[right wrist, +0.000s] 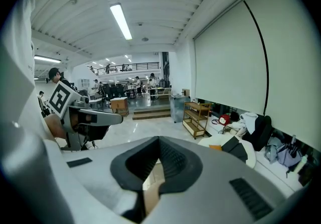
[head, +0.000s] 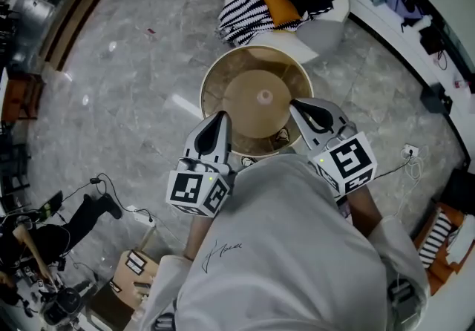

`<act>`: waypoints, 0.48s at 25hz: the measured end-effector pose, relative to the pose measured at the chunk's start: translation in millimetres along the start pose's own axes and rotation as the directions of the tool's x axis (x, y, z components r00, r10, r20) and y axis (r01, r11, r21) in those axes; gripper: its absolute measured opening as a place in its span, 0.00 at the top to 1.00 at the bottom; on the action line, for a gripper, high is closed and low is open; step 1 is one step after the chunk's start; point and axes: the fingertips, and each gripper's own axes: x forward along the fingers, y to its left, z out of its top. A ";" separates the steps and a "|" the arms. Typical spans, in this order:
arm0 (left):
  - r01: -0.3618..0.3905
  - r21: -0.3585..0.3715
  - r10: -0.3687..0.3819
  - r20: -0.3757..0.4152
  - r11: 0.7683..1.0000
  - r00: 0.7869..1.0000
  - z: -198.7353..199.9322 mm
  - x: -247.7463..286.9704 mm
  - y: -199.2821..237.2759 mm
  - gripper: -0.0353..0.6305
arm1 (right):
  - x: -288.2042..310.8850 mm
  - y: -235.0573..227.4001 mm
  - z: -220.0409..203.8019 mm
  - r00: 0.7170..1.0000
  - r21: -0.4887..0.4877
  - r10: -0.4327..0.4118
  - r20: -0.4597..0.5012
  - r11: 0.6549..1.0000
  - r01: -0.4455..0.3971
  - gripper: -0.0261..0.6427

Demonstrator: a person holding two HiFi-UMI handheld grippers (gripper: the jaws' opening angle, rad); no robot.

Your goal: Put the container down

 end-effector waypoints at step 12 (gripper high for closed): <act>0.009 0.058 -0.011 0.039 0.998 0.999 13.9 -16.0 -6.2 0.92 | -9.3 13.5 16.4 0.999 0.049 -0.018 0.037 0.999 0.016 0.94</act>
